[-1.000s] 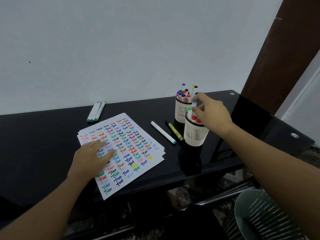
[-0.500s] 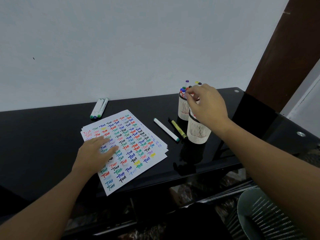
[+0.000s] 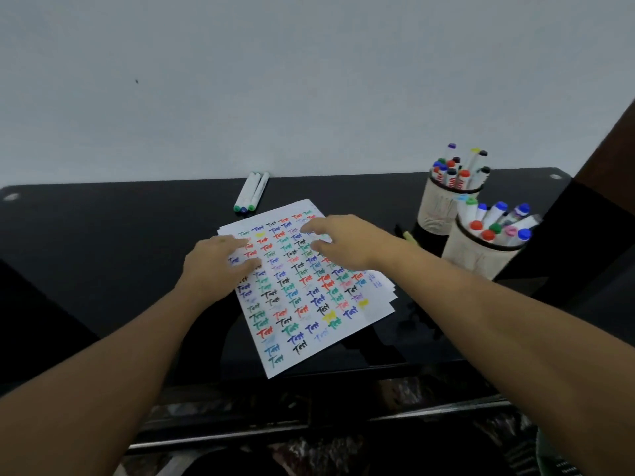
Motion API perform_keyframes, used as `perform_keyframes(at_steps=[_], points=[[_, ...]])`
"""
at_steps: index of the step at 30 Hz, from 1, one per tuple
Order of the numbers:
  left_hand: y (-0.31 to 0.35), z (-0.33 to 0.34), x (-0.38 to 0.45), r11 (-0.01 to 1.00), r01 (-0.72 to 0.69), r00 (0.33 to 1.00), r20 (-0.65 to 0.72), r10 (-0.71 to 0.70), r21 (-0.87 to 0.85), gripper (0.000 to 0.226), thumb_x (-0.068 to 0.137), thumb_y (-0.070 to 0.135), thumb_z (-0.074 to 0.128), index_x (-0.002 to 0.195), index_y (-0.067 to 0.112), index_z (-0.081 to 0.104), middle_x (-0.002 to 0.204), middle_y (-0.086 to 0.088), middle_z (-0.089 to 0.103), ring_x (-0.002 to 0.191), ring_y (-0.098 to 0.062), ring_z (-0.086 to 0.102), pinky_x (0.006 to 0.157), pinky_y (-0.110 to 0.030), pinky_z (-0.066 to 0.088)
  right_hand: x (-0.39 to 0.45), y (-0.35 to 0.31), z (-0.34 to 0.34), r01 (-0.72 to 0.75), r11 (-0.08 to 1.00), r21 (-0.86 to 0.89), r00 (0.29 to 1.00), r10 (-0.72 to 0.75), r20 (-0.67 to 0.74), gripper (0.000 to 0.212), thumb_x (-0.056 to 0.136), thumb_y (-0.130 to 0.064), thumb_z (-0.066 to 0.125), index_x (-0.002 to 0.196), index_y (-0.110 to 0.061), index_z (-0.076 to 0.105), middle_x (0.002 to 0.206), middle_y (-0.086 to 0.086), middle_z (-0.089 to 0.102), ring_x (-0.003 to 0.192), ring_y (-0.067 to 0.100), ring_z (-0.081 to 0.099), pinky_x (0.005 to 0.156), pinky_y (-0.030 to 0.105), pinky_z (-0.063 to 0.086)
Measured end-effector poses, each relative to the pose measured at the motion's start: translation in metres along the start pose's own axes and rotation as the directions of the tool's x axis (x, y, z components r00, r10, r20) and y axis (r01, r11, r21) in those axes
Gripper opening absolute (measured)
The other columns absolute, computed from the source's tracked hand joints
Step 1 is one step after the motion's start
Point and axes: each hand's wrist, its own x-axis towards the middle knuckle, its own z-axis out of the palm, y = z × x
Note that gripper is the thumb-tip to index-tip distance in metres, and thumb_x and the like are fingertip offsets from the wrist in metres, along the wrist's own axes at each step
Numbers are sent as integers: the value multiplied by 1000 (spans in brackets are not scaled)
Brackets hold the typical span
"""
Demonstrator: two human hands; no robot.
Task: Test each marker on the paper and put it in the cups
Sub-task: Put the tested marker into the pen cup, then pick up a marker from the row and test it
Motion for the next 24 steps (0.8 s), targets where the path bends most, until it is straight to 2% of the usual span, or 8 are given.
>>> perform_keyframes(at_steps=[5, 10, 18, 21, 24], points=[[-16, 13, 1, 998, -19, 997, -74, 24, 59, 66, 88, 73, 54, 142, 36, 58, 154, 7, 46, 141, -23, 37, 118, -52, 26, 47, 4, 24, -8, 1000, -24, 999, 7, -36, 40, 109, -30, 48, 149, -35, 51, 143, 1, 57, 129, 22, 55, 106, 40, 47], [-20, 18, 7, 998, -14, 995, -102, 20, 59, 65, 87, 74, 54, 141, 37, 58, 151, 9, 46, 136, -18, 37, 118, -47, 23, 108, 0, 32, 12, 993, -118, 995, -23, -98, 43, 109, -21, 45, 148, -38, 49, 138, 5, 55, 123, 25, 54, 101, 46, 52], [-26, 24, 11, 999, -38, 988, -149, 40, 21, 61, 87, 73, 55, 137, 38, 60, 144, 13, 49, 130, -12, 37, 117, -43, 22, 191, -14, 42, 64, 960, -274, 991, -94, -98, 62, 99, -3, 53, 150, -37, 44, 140, 8, 52, 121, 29, 52, 96, 48, 50], [-27, 25, 12, 999, -46, 986, -162, 47, 14, 60, 88, 72, 56, 137, 38, 61, 142, 14, 49, 128, -11, 37, 117, -42, 22, 207, -15, 47, 73, 936, -345, 989, -114, -100, 58, 96, -2, 56, 142, -36, 49, 134, 8, 54, 114, 28, 54, 93, 46, 49], [-27, 26, 12, 999, -42, 987, -157, 44, 16, 61, 88, 73, 55, 137, 38, 60, 142, 15, 48, 128, -11, 36, 117, -42, 23, 217, -14, 47, 102, 903, -417, 980, -162, -111, 49, 98, -5, 56, 138, -34, 55, 133, 9, 53, 116, 29, 52, 94, 46, 46]])
